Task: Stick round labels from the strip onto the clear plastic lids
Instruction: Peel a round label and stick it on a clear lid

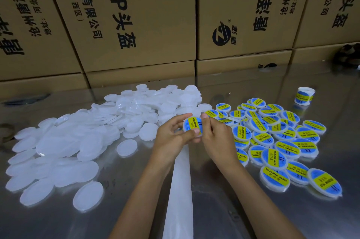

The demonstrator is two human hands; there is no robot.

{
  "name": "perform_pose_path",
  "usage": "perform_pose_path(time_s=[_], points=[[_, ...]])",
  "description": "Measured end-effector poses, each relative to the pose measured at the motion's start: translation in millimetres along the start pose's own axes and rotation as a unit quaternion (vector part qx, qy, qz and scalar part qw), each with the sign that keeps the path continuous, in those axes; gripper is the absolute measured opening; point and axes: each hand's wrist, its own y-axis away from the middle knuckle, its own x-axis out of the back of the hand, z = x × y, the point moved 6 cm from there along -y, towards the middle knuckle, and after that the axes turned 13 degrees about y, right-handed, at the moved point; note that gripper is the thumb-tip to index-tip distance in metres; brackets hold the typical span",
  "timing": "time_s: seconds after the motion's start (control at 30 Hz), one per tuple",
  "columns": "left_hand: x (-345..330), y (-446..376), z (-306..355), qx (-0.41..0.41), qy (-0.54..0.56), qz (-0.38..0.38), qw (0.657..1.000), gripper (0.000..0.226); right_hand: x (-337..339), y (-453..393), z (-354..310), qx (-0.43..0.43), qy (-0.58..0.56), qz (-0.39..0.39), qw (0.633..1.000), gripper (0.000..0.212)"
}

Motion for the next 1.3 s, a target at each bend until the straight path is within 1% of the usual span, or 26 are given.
perform_pose_path(time_s=[0.07, 0.13, 0.23, 0.3, 0.43, 0.53, 0.6, 0.7, 0.77, 0.83, 0.9, 0.97, 1.07, 1.17, 1.3], points=[[5.8, -1.3, 2.4, -0.010, 0.015, 0.033, 0.999, 0.028, -0.4, 2.6, -4.2, 0.008, -0.045, -0.004, 0.999, 0.048], [11.4, -2.3, 4.3, -0.022, 0.027, 0.057, 0.998, 0.020, -4.2, 4.3, -7.7, 0.016, -0.060, -0.025, 0.998, 0.050], [14.5, -1.4, 6.6, -0.049, 0.015, 0.077, 0.996, 0.009, -9.9, 6.6, -9.3, 0.037, 0.003, -0.055, 0.998, 0.060], [13.5, 0.5, 8.7, -0.064, -0.004, 0.076, 0.995, 0.011, -10.8, 7.8, -9.5, 0.045, 0.040, -0.057, 0.997, 0.064], [8.3, -0.7, 10.4, -0.067, -0.049, 0.037, 0.996, 0.018, -8.4, 7.1, -6.6, 0.037, 0.058, -0.040, 0.997, 0.060], [0.2, -1.0, 7.9, -0.052, -0.062, -0.017, 0.997, 0.022, -4.0, 2.7, -0.4, 0.007, 0.069, -0.021, 0.997, 0.063], [-4.7, -0.3, 5.9, -0.041, -0.077, -0.050, 0.995, 0.029, -0.6, 0.1, 3.1, -0.013, 0.075, -0.006, 0.997, 0.065], [-7.3, -0.9, 3.4, -0.040, -0.115, -0.084, 0.989, 0.041, -1.0, -1.1, 4.9, -0.018, 0.047, 0.001, 0.999, 0.064], [-6.0, -1.1, 2.3, -0.037, -0.109, -0.089, 0.989, 0.043, -3.0, -0.1, 4.5, -0.021, 0.005, -0.006, 1.000, 0.061], [-3.4, -0.9, 3.0, -0.036, -0.081, -0.072, 0.993, 0.042, -5.0, 0.4, 5.1, -0.036, -0.055, -0.021, 0.998, 0.060], [0.7, -1.3, 5.3, -0.044, -0.060, -0.037, 0.997, 0.038, -7.5, 0.7, 5.1, -0.056, -0.124, -0.044, 0.990, 0.060], [5.4, -1.3, 9.0, -0.061, -0.046, 0.006, 0.997, 0.030, -10.1, 2.7, 0.3, -0.042, -0.152, -0.072, 0.985, 0.059], [14.4, -1.2, 14.5, -0.085, -0.043, 0.071, 0.993, 0.018, -17.3, 7.2, -8.8, 0.006, -0.116, -0.112, 0.987, 0.060], [20.4, 1.6, 18.1, -0.105, -0.031, 0.119, 0.987, 0.020, -20.5, 9.5, -11.5, 0.017, -0.088, -0.118, 0.989, 0.060], [22.2, 4.2, 18.9, -0.111, -0.027, 0.153, 0.982, 0.020, -18.3, 8.5, -14.8, 0.041, -0.097, -0.113, 0.988, 0.051]])
